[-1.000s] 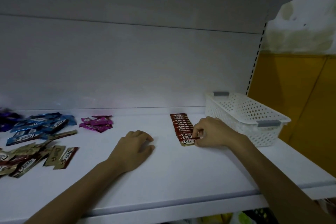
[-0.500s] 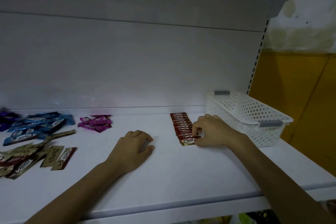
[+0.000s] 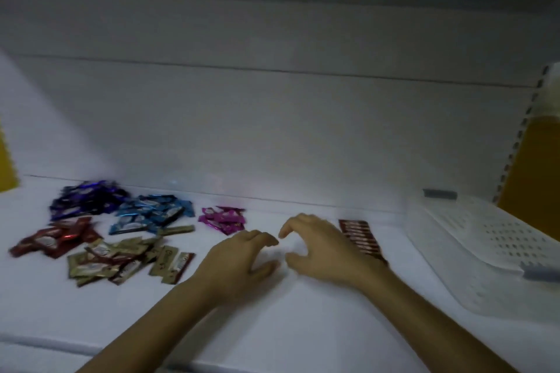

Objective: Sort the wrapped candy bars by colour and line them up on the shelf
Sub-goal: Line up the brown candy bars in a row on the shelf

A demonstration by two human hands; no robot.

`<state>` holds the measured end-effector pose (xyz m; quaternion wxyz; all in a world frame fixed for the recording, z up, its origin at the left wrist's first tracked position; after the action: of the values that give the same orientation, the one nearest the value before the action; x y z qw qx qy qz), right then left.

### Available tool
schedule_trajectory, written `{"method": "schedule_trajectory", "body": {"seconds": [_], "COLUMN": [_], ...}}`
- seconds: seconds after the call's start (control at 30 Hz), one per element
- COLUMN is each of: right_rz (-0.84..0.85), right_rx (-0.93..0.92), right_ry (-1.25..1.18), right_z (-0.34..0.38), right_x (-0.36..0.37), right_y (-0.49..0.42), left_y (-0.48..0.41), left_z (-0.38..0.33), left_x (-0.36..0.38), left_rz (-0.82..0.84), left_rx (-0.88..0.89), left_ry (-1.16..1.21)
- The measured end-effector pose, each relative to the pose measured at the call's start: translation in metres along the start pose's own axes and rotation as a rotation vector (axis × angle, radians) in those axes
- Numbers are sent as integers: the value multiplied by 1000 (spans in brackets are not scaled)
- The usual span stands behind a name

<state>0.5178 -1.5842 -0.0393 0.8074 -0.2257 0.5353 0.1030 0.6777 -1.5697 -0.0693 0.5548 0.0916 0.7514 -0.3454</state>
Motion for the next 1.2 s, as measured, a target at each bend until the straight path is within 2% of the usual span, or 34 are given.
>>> {"method": "schedule_trajectory", "body": {"seconds": [0.13, 0.27, 0.33, 0.4, 0.47, 0.53, 0.63, 0.73, 0.83, 0.93, 1.0, 1.13, 1.2], "right_rz": [46, 103, 97, 60, 35, 73, 119, 33, -5, 95, 82, 30, -3], "right_rx": [-94, -71, -30, 12, 41, 63, 71, 34, 96, 200, 211, 268, 317], "right_ry": [-43, -215, -281, -305, -289, -247, -152, -125, -215, -302, -366, -558, -482], "right_z": [57, 97, 110, 120, 126, 129, 132, 137, 142, 147, 148, 146, 140], "right_x": [50, 93, 108, 120, 129, 137, 146, 143, 137, 141, 145, 135, 126], "right_y": [-35, -66, -82, -97, -109, -116, -114, -109, -112, -114, -110, -99, -92], "left_y": [58, 113, 130, 139, 143, 143, 139, 134, 134, 136, 136, 135, 136], "left_z": [35, 48, 55, 68, 82, 95, 114, 131, 138, 140, 140, 141, 142], "left_x": [-40, -52, -53, -54, -52, -51, -53, -51, -44, -42, -42, -40, -37], "left_rz": [-107, -177, -198, -173, -71, 1, 55, 113, 138, 94, 54, 42, 91], "left_rx": [-130, -205, -289, -392, -458, -498, -494, -504, -466, -359, -309, -352, -407], "left_ry": [-115, -285, -250, -216, -248, -245, -241, -202, -130, -123, -92, -63, -40]}}
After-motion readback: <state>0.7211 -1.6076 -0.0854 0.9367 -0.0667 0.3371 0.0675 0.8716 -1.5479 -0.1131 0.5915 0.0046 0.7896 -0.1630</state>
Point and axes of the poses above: each hand's wrist, its own y-axis away from the middle knuckle, its own x-axis out of the palm, z = x × y, the point moved 4 cm from there along -y, towards the middle knuckle, and after that the axes turned 10 degrees about x, right-handed, at the moved point
